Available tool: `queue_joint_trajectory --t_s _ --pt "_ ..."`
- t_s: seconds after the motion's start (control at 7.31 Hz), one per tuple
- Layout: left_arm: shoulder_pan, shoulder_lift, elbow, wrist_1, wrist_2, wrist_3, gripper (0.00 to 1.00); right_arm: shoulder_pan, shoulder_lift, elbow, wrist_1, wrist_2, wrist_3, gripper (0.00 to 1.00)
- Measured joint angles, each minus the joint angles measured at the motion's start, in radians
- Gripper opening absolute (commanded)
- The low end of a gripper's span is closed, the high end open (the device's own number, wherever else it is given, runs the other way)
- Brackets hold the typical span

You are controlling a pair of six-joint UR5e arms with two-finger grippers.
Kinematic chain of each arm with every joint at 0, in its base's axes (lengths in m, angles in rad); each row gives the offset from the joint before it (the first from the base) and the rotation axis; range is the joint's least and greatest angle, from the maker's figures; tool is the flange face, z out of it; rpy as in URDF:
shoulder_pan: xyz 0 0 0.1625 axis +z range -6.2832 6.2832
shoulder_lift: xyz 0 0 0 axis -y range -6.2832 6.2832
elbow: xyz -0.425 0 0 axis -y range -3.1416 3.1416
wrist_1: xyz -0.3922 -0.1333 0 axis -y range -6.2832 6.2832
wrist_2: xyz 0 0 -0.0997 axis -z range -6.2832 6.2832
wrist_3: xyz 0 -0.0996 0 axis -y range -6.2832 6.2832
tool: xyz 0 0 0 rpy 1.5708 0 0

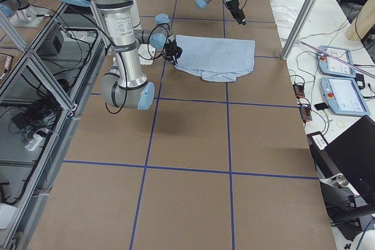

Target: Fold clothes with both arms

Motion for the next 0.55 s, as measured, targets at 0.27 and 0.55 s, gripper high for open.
queue_joint_trajectory --t_s 0.27,0.55 --pt "0.001 0.013 -0.016 0.0 -0.001 0.001 0.71 0.007 -0.002 0.008 0.024 0.002 0.001 0.0" --pt "0.036 0.09 -0.182 0.081 -0.003 -0.05 0.71 0.013 -0.015 0.037 0.026 0.007 0.001 0.0"
